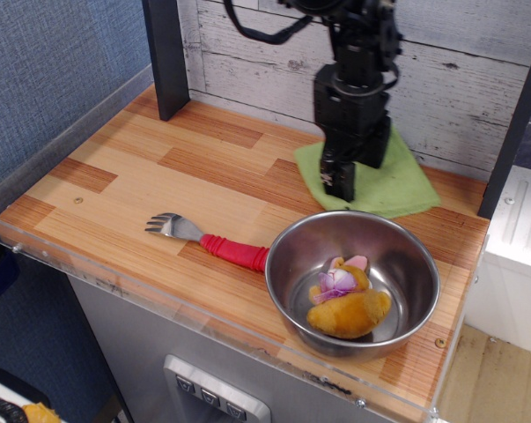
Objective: Move green cloth to upper right corner of table, above pot.
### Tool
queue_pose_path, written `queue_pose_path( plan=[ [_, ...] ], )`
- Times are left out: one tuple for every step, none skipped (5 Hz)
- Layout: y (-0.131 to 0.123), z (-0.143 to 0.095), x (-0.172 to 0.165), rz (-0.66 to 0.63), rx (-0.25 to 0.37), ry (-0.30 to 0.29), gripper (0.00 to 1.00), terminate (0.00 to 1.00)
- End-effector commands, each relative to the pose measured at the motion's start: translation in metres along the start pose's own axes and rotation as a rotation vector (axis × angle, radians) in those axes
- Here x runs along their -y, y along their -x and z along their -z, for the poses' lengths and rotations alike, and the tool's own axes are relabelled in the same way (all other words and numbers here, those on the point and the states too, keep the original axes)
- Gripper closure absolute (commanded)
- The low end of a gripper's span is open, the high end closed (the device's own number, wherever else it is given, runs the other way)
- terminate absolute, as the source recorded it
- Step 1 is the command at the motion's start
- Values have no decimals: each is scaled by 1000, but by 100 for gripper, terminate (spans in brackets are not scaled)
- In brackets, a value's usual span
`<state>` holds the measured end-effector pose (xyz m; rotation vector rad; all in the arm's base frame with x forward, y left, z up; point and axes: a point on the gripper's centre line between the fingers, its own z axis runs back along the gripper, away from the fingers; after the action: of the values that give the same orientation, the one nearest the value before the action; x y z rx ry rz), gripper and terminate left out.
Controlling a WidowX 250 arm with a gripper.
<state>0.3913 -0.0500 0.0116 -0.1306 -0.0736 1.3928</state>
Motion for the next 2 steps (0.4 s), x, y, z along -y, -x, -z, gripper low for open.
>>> queue_pose_path(
  plan=[
    [34, -6, -9, 81, -13, -7, 0, 0],
    [35, -11, -6, 92, -10, 1, 0, 0]
  ],
)
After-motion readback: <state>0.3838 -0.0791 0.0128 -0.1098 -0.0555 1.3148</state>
